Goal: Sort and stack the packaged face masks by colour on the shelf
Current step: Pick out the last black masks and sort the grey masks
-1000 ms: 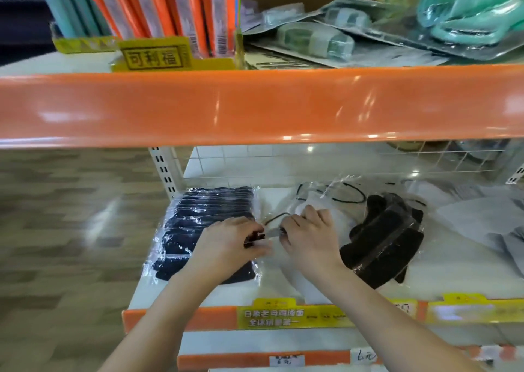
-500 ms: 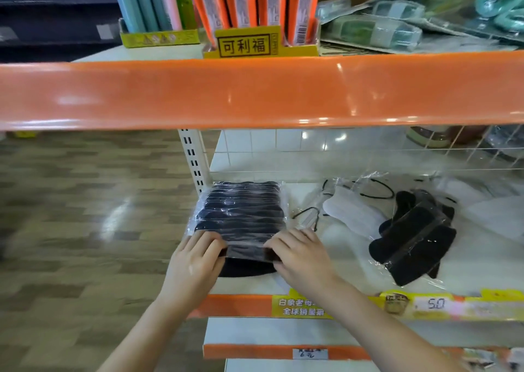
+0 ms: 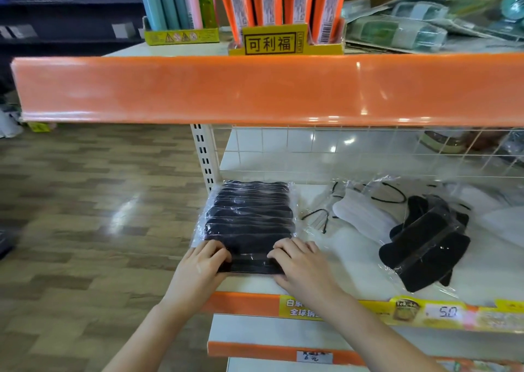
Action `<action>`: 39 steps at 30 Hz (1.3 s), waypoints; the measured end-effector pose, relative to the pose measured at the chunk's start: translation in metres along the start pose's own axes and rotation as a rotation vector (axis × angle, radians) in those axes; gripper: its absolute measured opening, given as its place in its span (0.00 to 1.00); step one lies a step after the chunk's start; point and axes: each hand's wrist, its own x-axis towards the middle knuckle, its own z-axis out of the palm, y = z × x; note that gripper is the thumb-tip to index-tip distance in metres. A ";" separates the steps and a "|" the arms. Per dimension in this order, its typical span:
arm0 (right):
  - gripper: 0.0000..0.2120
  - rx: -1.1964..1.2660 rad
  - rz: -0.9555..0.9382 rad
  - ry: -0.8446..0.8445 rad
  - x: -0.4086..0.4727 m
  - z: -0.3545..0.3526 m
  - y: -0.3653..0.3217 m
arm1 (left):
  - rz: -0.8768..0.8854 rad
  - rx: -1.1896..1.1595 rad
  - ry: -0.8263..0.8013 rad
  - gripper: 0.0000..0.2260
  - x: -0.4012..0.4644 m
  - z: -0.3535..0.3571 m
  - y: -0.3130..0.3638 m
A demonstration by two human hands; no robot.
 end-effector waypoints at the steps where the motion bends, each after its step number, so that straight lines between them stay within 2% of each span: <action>1: 0.12 0.011 -0.015 0.025 -0.001 0.001 0.001 | -0.002 0.019 0.008 0.10 0.001 0.001 0.002; 3: 0.08 0.043 -0.024 0.065 -0.003 0.001 0.000 | -0.003 0.048 0.024 0.08 0.004 0.003 0.005; 10: 0.09 0.094 -0.031 0.080 -0.005 0.003 0.002 | -0.049 0.008 0.048 0.12 0.003 0.006 0.012; 13: 0.10 0.126 -0.022 0.081 -0.006 0.004 0.000 | -0.047 0.024 0.069 0.22 0.000 0.006 0.017; 16: 0.10 0.136 -0.026 0.062 -0.006 0.003 0.000 | -0.117 0.004 0.076 0.30 -0.001 0.008 0.033; 18: 0.11 0.151 -0.026 0.045 -0.006 0.001 -0.001 | -0.154 -0.017 0.082 0.28 0.003 0.009 0.047; 20: 0.12 0.171 -0.009 0.035 -0.006 -0.004 -0.002 | -0.159 -0.042 0.094 0.21 0.009 0.011 0.062; 24: 0.12 0.227 0.122 0.075 -0.008 -0.015 0.004 | -0.126 -0.094 0.107 0.15 0.027 0.016 0.099; 27: 0.13 0.218 0.224 0.080 -0.019 -0.027 0.023 | -0.121 -0.112 0.102 0.14 0.043 0.020 0.124; 32: 0.13 0.035 0.320 0.077 -0.053 -0.053 0.081 | -0.027 -0.167 0.119 0.14 0.066 0.038 0.174; 35: 0.13 -0.037 0.365 0.072 -0.076 -0.069 0.113 | 0.020 -0.172 0.084 0.15 0.080 0.049 0.210; 38: 0.08 -0.095 0.411 0.064 -0.099 -0.078 0.144 | 0.063 -0.181 0.036 0.15 0.093 0.063 0.244; 39: 0.12 -0.089 0.429 0.052 -0.106 -0.080 0.154 | 0.080 -0.172 0.018 0.14 0.098 0.067 0.256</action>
